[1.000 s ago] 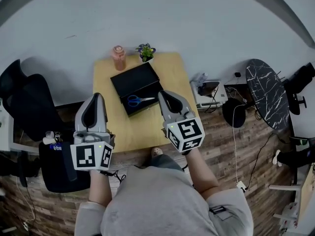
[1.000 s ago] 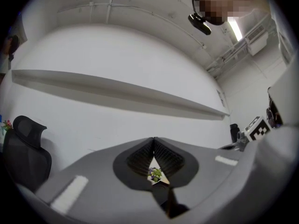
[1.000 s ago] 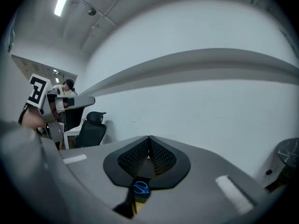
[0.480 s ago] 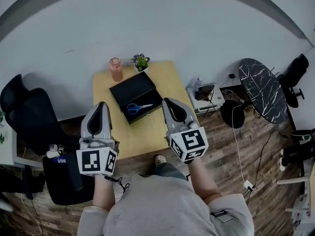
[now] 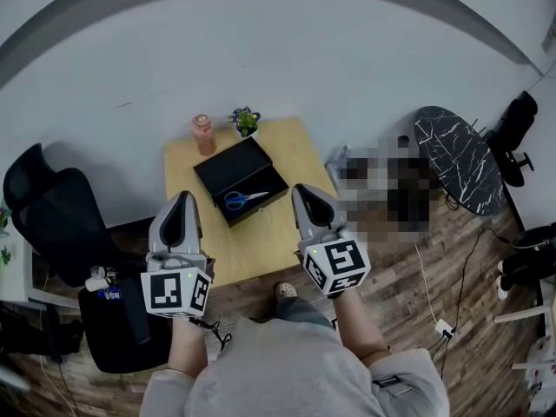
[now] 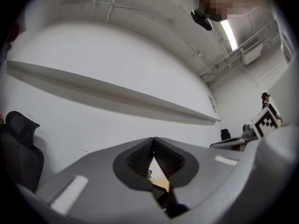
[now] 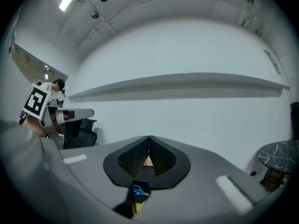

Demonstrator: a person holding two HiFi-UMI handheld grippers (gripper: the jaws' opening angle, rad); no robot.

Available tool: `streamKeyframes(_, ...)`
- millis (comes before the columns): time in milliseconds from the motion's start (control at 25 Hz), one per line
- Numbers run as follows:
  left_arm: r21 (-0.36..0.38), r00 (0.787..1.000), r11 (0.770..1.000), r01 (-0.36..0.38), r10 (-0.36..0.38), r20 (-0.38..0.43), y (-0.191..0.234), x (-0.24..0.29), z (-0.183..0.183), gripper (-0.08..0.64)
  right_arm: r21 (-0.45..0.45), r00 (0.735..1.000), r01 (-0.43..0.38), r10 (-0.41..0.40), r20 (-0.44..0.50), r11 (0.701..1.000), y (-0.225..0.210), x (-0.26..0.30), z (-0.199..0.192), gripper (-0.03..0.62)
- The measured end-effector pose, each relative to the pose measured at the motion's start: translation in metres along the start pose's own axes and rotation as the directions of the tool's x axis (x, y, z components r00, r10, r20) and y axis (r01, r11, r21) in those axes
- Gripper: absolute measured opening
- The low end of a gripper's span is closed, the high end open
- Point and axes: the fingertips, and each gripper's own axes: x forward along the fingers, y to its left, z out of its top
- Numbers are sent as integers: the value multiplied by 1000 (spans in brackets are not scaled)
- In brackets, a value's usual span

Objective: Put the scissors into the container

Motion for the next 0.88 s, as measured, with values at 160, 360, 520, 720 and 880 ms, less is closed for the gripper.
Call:
streamKeyframes(160,-4,1000,1000,1,-1,6,1,-6,2,58,-3,1000,13,-13,5,1000,3,-7,3,5)
streamKeyframes(360,-11,1000,1000,9,-8,22,-1,-12,4,58,-3,1000,12,-12,11,1000,10,-15,6,5)
streamKeyframes(520,-3,1000,1000,11,-11,21,-2,-15,9,58,2,1000,13,-13,24,1000,15,-20,8,5)
streamKeyframes(720,-8,1000,1000,13,-13,23,-3,-19,10,58,1,999,21,-21,30,1000,17,-26,10,5)
streamKeyframes(880,-11,1000,1000,19,-19,25,-4,-22,11,58,1,999,24,-24,33,1000,19,-28,11,5)
